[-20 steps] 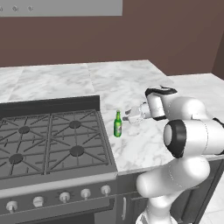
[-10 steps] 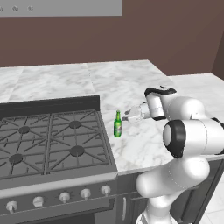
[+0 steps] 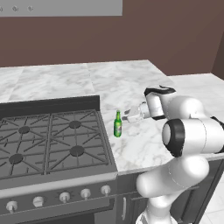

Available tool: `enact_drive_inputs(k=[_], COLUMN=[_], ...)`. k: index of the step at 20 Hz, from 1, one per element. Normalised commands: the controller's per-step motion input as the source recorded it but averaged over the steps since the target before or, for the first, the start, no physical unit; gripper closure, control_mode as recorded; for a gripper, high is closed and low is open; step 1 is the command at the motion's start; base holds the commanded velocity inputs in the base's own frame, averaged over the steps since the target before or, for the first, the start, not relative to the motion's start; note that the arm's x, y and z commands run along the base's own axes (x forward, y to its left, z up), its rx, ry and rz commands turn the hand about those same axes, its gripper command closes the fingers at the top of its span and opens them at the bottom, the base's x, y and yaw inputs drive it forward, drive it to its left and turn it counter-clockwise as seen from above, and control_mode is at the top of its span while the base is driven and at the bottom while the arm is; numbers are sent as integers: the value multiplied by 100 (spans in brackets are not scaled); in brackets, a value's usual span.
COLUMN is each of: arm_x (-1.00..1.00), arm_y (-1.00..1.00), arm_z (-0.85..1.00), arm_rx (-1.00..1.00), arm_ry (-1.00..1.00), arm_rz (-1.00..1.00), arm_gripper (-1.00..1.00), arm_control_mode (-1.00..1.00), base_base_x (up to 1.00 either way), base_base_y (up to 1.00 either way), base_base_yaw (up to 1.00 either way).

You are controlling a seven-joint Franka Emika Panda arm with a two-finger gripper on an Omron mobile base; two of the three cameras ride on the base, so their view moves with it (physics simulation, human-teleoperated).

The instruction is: Pick the beer from the counter and place it in the open cabinet.

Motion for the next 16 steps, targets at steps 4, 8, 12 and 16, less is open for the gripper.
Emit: enact_drive_inputs(k=[4, 8, 12, 16], arm_x=[6, 4, 5, 1], arm_y=[4, 5, 6, 8], arm_z=[-1, 0, 0, 0], arm_rx=[0, 0, 0, 0], arm_ry=[0, 0, 0, 0], arm_rz=[0, 0, 0, 0], arm_gripper=[-100, -100, -100, -100], arm_control_mode=[-100, -100, -100, -100], base_base_x=[0, 0, 0, 0], base_base_y=[0, 0, 0, 0], base_base_yaw=[0, 0, 0, 0])
